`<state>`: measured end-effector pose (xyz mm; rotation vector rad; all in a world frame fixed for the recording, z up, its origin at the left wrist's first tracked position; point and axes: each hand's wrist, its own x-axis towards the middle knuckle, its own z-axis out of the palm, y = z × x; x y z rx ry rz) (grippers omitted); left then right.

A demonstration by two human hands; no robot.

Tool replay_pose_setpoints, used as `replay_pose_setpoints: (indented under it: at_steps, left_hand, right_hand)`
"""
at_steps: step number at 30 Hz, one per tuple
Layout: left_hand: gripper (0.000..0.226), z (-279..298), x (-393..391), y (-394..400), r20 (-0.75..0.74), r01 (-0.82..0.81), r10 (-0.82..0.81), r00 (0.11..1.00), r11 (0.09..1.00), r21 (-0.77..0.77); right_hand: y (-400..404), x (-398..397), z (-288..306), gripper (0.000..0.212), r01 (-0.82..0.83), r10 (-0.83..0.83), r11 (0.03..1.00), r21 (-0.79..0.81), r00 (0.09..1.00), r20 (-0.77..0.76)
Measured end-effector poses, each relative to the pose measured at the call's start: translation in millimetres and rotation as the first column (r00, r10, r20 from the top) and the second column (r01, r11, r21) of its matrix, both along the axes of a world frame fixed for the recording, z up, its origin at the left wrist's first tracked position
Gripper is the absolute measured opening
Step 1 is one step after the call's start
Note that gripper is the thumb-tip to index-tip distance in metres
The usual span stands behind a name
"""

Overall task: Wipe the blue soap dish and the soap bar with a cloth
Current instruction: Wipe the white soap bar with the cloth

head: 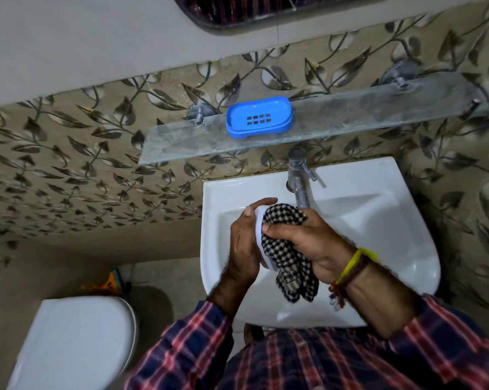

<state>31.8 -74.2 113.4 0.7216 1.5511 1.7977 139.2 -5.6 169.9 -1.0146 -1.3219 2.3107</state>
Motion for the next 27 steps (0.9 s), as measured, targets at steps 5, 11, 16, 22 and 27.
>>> replay_pose_setpoints:
  at_steps: [5, 11, 16, 22, 27]
  left_hand:
    - [0.054, 3.2, -10.0, 2.5, -0.021, -0.028, 0.028, 0.999, 1.000, 0.011]
    - [0.049, 8.7, -2.4, 9.7, 0.196, -0.108, 0.109, 0.975, 0.994, -0.018]
    - [0.054, 23.9, -7.8, 17.1, 0.436, -0.098, 0.121, 0.892, 0.992, -0.075]
    - [0.066, 20.9, -18.8, 14.3, 0.553, -0.032, 0.065, 0.831, 0.997, -0.069]
    - [0.100, 14.4, -14.0, 12.2, 0.611, -0.051, 0.165, 0.774, 0.978, -0.201]
  right_hand:
    - [0.9, 2.4, 1.9, 0.005, -0.146, 0.143, 0.972, 0.184, 0.989, 0.032]
    - [2.1, 2.6, -0.5, 0.010, -0.207, 0.187, 0.903, 0.376, 0.978, 0.088]
    - [2.0, 7.7, -9.5, 0.007, -0.291, 0.228, 0.704, 0.647, 0.957, 0.182]
    - [4.6, 18.4, -20.6, 0.009, -0.410, 0.317, 0.499, 0.764, 0.906, 0.280]
    - [2.4, 19.0, -28.3, 0.005, -0.302, 0.113, 0.527, 0.794, 0.951, 0.287]
